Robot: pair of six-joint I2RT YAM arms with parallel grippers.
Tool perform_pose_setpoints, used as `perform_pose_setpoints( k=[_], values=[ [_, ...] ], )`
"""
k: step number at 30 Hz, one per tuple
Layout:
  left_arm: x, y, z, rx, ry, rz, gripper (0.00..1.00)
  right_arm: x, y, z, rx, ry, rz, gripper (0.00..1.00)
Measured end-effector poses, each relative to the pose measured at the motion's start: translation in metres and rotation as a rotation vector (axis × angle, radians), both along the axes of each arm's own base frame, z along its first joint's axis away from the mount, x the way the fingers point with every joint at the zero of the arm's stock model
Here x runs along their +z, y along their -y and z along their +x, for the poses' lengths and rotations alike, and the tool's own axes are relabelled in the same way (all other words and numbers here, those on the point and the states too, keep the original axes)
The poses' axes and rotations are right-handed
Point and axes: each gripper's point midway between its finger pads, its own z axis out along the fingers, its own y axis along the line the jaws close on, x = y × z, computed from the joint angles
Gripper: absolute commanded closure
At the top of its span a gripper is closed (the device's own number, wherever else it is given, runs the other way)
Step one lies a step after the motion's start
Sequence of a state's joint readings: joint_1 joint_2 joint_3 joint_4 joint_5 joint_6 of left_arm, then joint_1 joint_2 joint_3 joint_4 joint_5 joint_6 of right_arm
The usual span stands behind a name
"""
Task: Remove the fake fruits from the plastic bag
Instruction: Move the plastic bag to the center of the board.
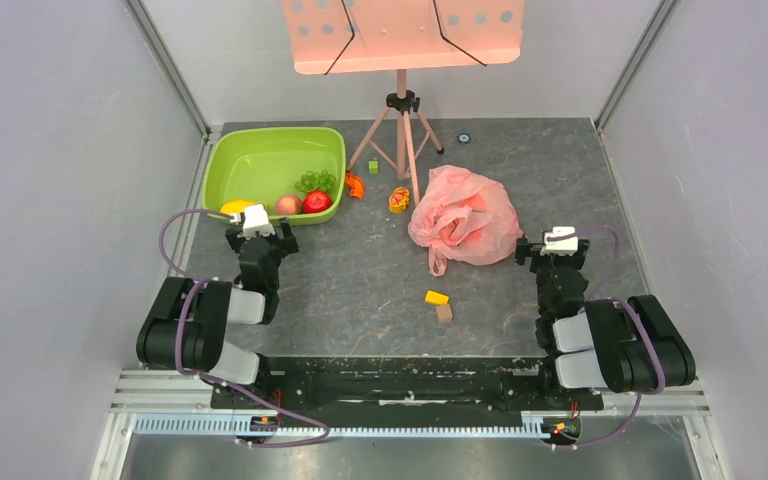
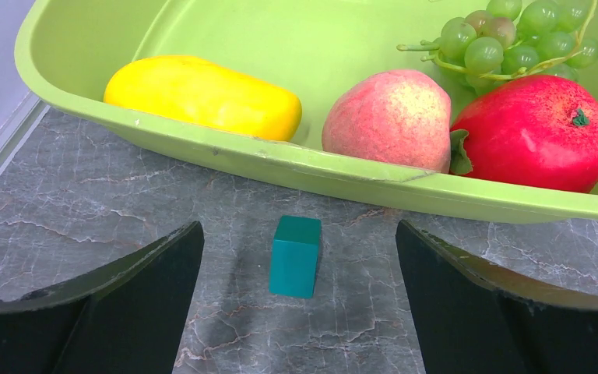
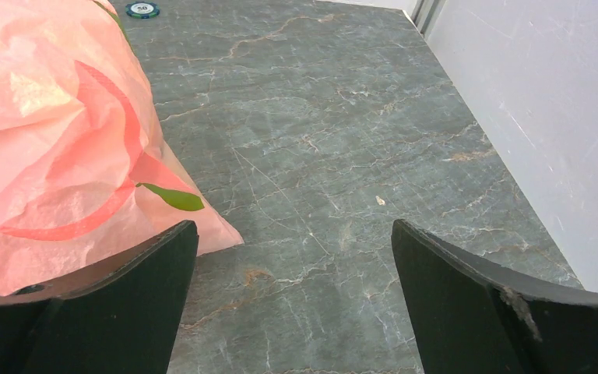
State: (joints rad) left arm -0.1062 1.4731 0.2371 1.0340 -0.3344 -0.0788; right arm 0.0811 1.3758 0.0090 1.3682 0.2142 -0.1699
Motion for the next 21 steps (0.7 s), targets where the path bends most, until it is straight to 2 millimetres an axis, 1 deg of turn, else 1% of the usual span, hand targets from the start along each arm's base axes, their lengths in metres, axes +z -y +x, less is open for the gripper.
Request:
perform_pose_setpoints(
  k=[17, 21],
  values=[
    [0.0003, 0.0, 0.0001, 0.0, 0.002, 0.0, 0.0, 0.0, 0.0, 0.0, 0.0, 0.0, 0.0, 0.02],
    [0.0047, -0.0003, -0.0027, 0.003, 0.031, -0.002, 0.0, 0.0, -0.0001, 0.0, 0.0, 0.0, 0.0, 0.02]
  ],
)
